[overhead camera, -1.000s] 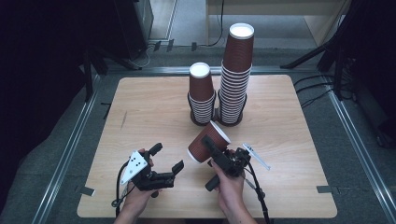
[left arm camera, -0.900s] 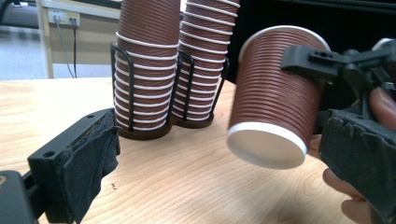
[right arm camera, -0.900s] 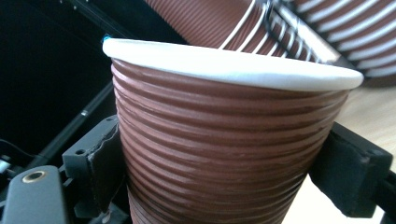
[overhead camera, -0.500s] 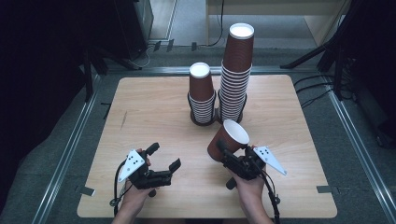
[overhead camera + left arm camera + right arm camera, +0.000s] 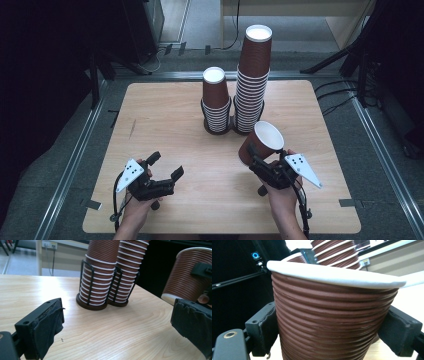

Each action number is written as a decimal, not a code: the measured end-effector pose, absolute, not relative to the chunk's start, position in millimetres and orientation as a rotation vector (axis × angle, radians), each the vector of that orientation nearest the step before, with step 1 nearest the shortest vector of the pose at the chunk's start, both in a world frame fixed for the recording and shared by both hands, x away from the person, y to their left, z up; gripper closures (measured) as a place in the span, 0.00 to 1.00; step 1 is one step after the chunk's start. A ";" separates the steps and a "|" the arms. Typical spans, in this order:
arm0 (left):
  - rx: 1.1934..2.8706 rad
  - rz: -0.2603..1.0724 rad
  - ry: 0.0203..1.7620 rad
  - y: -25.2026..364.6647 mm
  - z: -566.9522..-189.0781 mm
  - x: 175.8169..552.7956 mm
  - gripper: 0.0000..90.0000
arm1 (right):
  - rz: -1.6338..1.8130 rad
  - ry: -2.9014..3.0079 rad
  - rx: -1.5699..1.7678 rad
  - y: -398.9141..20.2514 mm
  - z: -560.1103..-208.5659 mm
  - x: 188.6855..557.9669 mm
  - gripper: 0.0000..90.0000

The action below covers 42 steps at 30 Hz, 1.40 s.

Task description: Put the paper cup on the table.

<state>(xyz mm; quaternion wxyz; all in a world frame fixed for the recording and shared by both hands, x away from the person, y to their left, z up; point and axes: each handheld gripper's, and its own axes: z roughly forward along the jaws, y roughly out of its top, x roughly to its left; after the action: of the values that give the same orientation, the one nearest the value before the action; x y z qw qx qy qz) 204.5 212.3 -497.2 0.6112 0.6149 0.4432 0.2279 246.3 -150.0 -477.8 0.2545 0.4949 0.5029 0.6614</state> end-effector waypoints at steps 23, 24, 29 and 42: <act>1.474 0.624 1.165 247.4 -517.7 204.4 0.00 | 1.655 1.359 1.252 -170.6 -475.4 254.6 0.14; 1.473 0.627 1.174 248.9 -518.3 204.1 0.00 | 1.650 1.357 1.249 -172.5 -475.9 255.5 0.14; 1.464 0.651 1.211 259.0 -521.9 202.7 0.00 | 1.624 1.344 1.249 -181.5 -478.3 258.8 0.14; 1.452 0.679 1.305 283.7 -531.7 205.1 0.00 | 1.469 1.316 1.226 -199.4 -497.4 268.9 0.14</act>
<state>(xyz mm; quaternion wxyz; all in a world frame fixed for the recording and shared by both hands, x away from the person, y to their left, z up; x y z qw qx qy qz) 205.1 283.7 -531.7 0.5117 0.6036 0.5423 0.2823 268.9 -199.4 -497.4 0.3982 0.4843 0.5197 0.5804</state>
